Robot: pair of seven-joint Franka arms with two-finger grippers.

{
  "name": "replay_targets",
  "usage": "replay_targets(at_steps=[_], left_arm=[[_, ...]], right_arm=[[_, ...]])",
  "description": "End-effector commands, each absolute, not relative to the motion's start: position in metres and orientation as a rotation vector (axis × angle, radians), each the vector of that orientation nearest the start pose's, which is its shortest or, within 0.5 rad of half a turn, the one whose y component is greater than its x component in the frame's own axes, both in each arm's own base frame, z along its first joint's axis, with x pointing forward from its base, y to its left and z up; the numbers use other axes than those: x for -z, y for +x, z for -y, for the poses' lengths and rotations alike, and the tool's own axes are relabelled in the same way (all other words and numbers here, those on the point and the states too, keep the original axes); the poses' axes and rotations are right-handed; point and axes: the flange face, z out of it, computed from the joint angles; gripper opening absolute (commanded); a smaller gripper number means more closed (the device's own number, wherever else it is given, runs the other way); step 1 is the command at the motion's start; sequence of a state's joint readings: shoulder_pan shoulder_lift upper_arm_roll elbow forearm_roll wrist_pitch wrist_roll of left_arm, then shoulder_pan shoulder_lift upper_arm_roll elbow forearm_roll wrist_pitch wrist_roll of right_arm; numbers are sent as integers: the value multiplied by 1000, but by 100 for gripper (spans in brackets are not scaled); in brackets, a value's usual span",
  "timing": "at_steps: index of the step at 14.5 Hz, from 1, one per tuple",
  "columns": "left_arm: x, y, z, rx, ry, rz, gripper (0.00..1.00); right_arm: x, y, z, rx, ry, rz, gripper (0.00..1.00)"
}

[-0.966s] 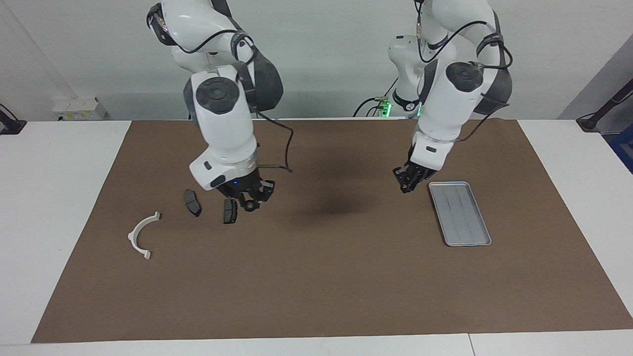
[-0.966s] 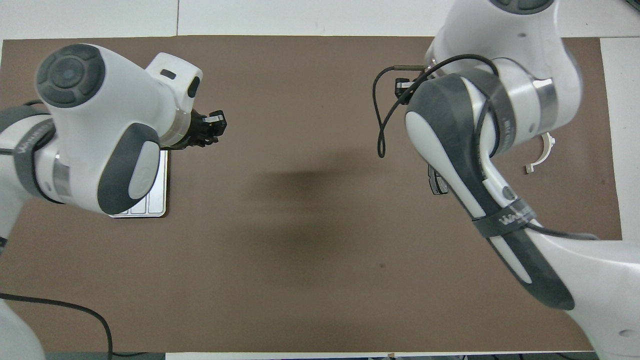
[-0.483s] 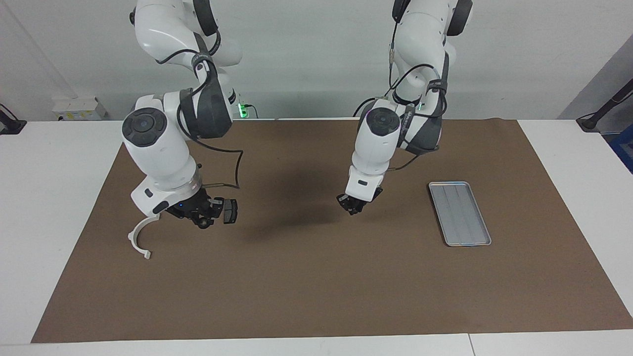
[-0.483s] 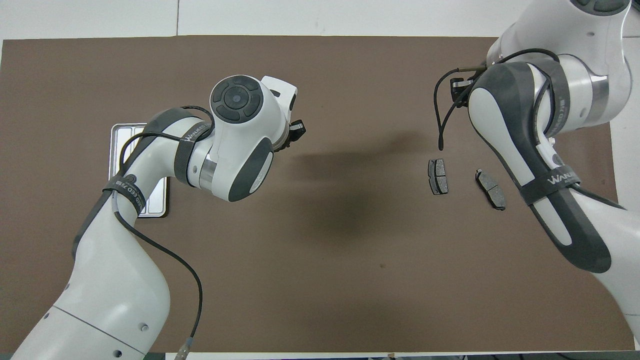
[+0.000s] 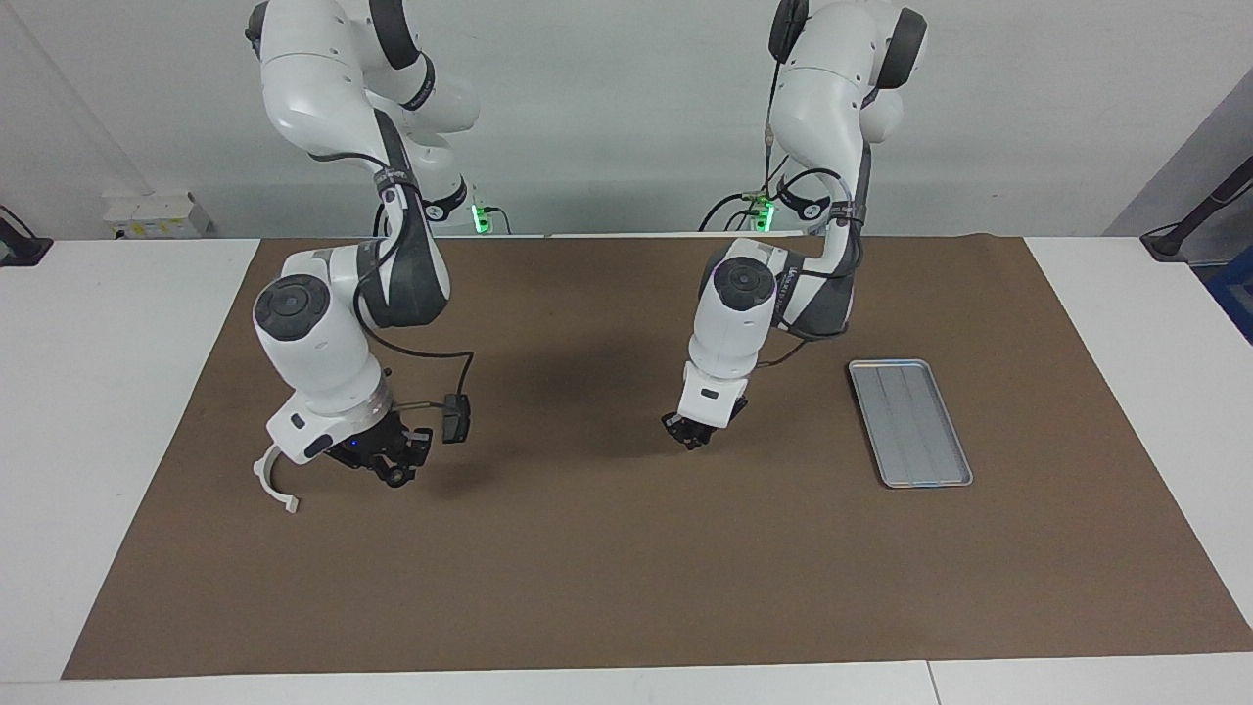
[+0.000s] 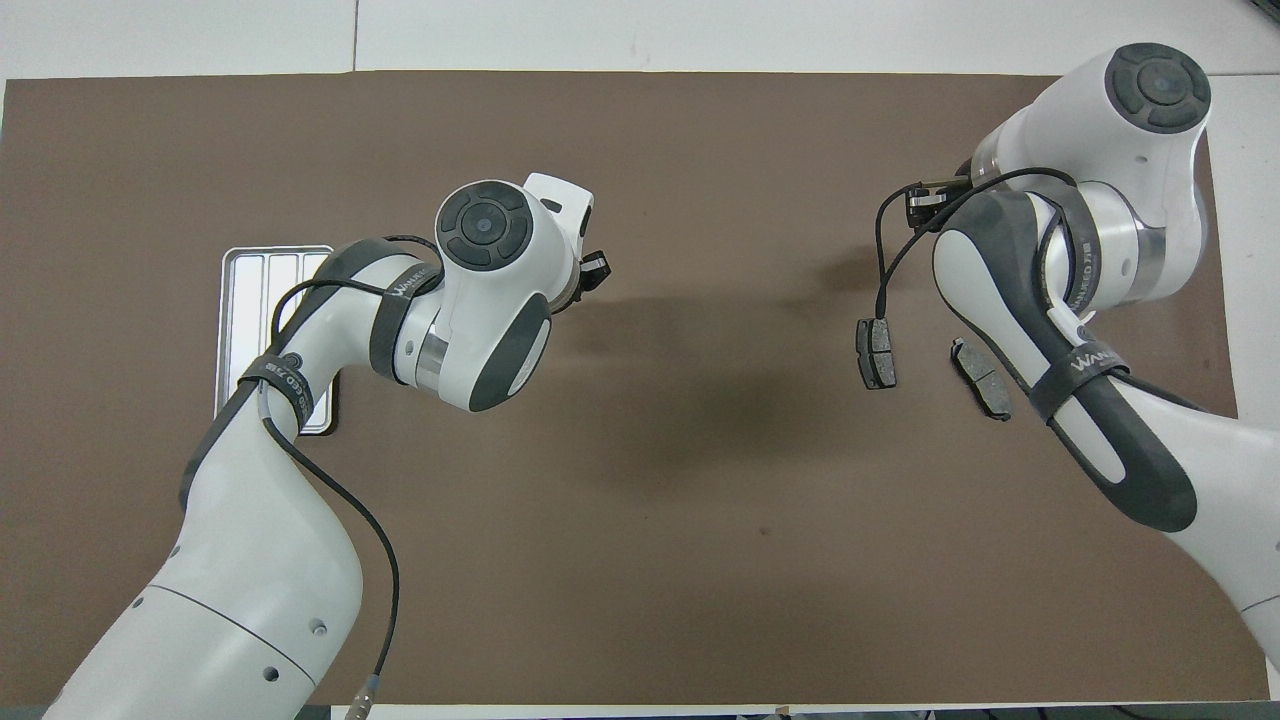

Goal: Place bearing gear from tray to pile

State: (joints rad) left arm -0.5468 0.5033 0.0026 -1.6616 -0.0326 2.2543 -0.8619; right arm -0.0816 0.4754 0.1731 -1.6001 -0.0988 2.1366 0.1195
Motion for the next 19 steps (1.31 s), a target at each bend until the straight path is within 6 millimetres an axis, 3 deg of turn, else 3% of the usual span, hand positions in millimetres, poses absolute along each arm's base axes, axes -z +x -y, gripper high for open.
replay_targets(at_steps=[1, 4, 6, 7, 14, 15, 16, 17, 18, 19], left_arm=[[-324, 580, 358, 112, -3164, 552, 0], [-320, 574, 367, 102, -3161, 555, 0], [-297, 570, 377, 68, -3142, 552, 0], [-299, 572, 377, 68, -3140, 564, 0], [-289, 572, 379, 76, -3124, 581, 0], [-289, 573, 378, 73, -3118, 579, 48], [-290, 574, 375, 78, -3104, 568, 99], [-303, 585, 365, 130, -3094, 564, 100], [-322, 594, 353, 169, -3092, 588, 100], [-359, 603, 328, 202, -3085, 640, 100]], right_arm=[[-344, 682, -29, 134, -3132, 35, 0], [-323, 686, -26, 135, -3129, 42, 0], [-302, 689, -13, 181, -3133, 53, 0], [-293, 690, -13, 200, -3130, 62, 0], [-283, 689, -12, 208, -3127, 63, 0], [-282, 688, -12, 205, -3127, 61, 0], [-282, 688, -12, 203, -3126, 57, 35], [-282, 688, -12, 205, -3126, 57, 71], [-283, 688, -13, 203, -3127, 63, 84], [-285, 688, -14, 206, -3131, 71, 91]])
